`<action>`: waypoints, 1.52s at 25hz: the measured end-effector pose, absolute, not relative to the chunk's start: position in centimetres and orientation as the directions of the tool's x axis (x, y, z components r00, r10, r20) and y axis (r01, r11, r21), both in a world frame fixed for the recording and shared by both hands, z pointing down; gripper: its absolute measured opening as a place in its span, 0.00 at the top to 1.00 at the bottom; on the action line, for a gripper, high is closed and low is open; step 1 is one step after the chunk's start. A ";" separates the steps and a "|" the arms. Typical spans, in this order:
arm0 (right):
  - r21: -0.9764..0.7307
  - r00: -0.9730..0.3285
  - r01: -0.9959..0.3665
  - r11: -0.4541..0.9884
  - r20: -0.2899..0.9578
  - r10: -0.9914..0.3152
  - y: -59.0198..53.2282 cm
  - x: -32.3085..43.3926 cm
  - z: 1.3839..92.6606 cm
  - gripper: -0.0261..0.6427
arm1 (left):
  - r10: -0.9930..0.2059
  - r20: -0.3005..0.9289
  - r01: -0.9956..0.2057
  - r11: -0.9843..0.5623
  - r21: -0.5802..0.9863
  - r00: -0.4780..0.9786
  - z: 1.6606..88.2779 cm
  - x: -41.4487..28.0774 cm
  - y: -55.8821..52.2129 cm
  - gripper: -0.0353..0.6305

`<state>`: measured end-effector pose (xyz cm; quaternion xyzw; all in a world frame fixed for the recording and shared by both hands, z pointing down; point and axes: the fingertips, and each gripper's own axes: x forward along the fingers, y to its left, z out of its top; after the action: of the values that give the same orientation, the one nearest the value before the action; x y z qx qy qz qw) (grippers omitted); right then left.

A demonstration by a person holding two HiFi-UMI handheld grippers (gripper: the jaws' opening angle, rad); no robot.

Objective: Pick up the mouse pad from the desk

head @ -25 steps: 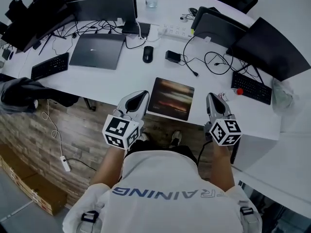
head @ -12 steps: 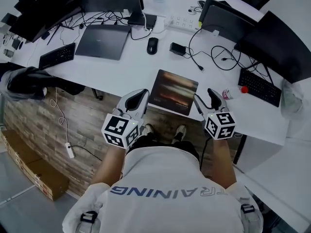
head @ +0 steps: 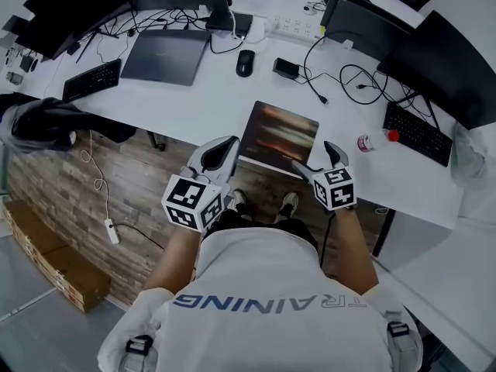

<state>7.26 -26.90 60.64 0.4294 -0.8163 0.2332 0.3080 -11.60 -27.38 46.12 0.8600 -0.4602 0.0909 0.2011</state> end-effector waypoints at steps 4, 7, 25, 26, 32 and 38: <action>-0.108 -0.413 -0.828 0.551 0.782 -0.467 -25.6 6.6 66.0 0.27 | -0.749 0.358 -0.830 -0.489 0.270 0.557 46.8 -11.7 -26.7 0.95; -0.107 -0.394 -0.825 0.554 0.813 -0.430 -25.4 6.2 68.8 0.27 | -0.749 0.374 -0.837 -0.473 0.276 0.546 47.4 -12.2 -26.1 0.95; -0.057 -0.333 -0.828 0.558 0.850 -0.407 -25.4 6.5 73.8 0.35 | -0.748 0.396 -0.844 -0.431 0.318 0.532 49.0 -12.2 -24.9 0.95; -0.057 -0.333 -0.829 0.557 0.849 -0.409 -25.5 6.5 73.8 0.36 | -0.747 0.395 -0.842 -0.435 0.319 0.535 49.0 -12.0 -24.9 0.95; -0.049 -0.315 -0.842 0.538 0.854 -0.415 -25.5 7.0 73.6 0.50 | -0.745 0.392 -0.839 -0.437 0.325 0.540 48.9 -11.8 -24.7 0.95; -0.040 -0.312 -0.834 0.550 0.856 -0.412 -25.3 6.5 73.6 0.58 | -0.735 0.384 -0.826 -0.451 0.338 0.558 49.0 -11.1 -24.1 0.95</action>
<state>6.46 -25.25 73.62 0.4042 -0.7710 0.2486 0.4247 -11.14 -24.09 49.05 0.8468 -0.4610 0.0913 0.2490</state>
